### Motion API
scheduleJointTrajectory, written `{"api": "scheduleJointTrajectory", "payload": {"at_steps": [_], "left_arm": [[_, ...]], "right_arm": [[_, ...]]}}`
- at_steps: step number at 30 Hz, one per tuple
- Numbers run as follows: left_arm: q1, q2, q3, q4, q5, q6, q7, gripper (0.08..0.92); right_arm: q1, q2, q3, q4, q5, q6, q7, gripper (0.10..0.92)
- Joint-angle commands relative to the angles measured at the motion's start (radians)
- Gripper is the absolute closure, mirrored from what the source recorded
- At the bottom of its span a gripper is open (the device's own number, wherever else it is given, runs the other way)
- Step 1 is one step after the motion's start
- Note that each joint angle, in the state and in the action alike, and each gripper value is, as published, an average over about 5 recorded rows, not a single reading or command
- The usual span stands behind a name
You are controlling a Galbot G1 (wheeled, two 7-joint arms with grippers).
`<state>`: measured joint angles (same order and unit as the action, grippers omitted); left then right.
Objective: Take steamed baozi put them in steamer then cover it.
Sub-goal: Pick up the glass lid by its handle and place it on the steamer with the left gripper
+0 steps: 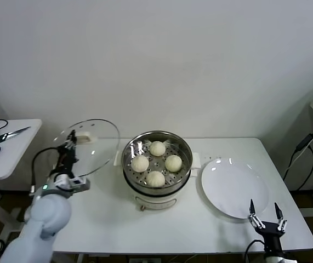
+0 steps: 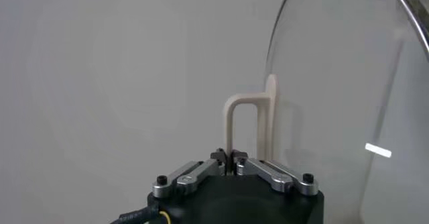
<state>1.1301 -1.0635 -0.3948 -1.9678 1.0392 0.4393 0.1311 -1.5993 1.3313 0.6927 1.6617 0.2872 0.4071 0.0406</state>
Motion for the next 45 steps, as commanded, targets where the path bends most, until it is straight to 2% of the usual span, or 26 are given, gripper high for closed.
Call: {"api": "scheduleJointTrajectory", "payload": {"at_steps": [1,6,10,16,22,34,45], "left_arm": [[-0.119,-0.046,0.261,-0.155,0.15,0.222,0.18,0.862],[-0.204,-0.209,0.416,-0.107,0.333,0.261,0.26,0.862],[-0.214,-0.348,0.473,-0.048,0.452,0.251,0.272,0.862],[-0.207,-0.483,0.524,0.032,0.565,0.229,0.256,0.862],[-0.186,-0.582,0.549,0.112,0.627,0.223,0.237,0.862],[-0.175,-0.592,0.498,0.231,0.626,0.218,0.178,0.862],[-0.155,-0.523,0.449,0.243,0.613,0.204,0.139,0.862]], "right_arm": [[0.028,-0.008,-0.011,-0.015,-0.019,-0.004,0.013,0.203],[0.046,-0.015,-0.013,-0.026,-0.016,0.001,0.013,0.203],[0.055,-0.021,-0.013,-0.035,-0.01,0.006,0.014,0.203],[0.06,-0.021,-0.018,-0.046,-0.007,0.013,0.014,0.203],[0.059,-0.017,-0.021,-0.047,-0.007,0.021,0.016,0.203],[0.054,-0.012,-0.02,-0.054,-0.003,0.043,0.02,0.203],[0.052,-0.007,-0.02,-0.054,-0.002,0.051,0.021,0.203]]}}
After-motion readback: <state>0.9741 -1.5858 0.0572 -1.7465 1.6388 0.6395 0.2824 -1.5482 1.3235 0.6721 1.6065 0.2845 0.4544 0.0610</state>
